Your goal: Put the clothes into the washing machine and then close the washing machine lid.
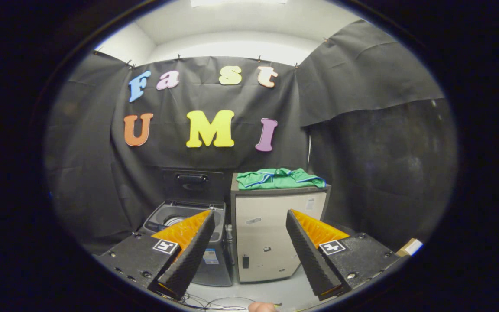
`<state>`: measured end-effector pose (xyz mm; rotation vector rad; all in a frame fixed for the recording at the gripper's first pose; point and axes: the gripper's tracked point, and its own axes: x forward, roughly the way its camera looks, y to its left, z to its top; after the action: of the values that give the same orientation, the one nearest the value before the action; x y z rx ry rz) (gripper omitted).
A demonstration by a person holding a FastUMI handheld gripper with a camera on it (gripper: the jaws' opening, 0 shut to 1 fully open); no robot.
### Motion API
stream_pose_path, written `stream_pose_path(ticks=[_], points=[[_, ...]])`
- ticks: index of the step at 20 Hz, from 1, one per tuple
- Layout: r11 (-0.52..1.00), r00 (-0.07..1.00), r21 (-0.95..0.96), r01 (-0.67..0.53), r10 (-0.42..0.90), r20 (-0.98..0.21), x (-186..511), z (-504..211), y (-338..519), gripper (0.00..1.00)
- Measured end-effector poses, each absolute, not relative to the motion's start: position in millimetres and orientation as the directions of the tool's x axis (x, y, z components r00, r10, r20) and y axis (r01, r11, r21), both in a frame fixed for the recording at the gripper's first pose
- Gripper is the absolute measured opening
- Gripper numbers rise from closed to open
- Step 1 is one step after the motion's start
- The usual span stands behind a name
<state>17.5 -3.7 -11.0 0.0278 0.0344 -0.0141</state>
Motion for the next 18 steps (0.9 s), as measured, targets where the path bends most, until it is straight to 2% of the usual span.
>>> stream_pose_path(ticks=[8, 13, 18], points=[[0.999, 0.999, 0.018, 0.043, -0.042, -0.033, 62, 19, -16, 1.00], [0.996, 0.994, 0.050, 0.078, -0.074, -0.084, 130, 52, -51, 1.00], [0.993, 0.977, 0.043, 0.107, -0.097, -0.190, 216, 60, -84, 1.00]])
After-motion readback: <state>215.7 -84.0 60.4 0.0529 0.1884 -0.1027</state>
